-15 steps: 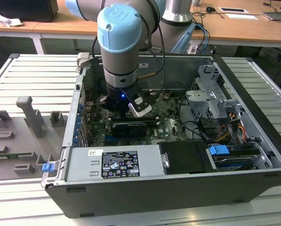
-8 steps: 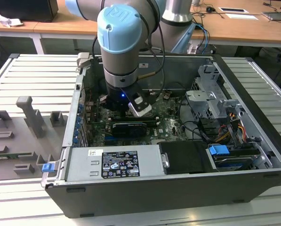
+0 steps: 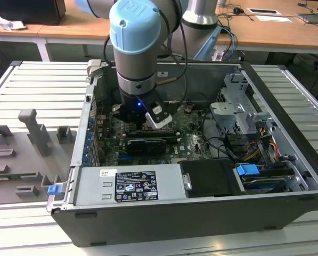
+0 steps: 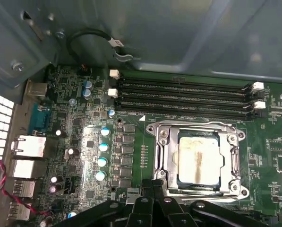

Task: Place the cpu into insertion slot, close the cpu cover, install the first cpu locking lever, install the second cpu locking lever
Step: 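Install the second cpu locking lever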

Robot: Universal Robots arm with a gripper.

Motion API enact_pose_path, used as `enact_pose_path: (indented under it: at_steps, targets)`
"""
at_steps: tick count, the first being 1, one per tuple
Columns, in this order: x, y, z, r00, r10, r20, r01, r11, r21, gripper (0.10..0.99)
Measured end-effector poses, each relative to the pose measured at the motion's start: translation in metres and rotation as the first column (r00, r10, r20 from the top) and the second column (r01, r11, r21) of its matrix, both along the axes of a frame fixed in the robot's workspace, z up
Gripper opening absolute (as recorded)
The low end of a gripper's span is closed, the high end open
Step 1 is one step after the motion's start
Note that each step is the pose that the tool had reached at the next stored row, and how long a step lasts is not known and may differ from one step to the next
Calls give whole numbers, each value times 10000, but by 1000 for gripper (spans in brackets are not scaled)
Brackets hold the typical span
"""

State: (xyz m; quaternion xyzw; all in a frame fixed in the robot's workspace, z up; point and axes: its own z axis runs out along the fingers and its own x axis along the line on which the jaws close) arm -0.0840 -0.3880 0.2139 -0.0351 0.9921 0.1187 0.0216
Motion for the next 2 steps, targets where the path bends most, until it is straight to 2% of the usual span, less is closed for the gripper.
enact_pose_path:
  at_steps: [2]
  targets:
    - [0, 0, 8, 10000, 0, 1, 0, 10000, 2, 106]
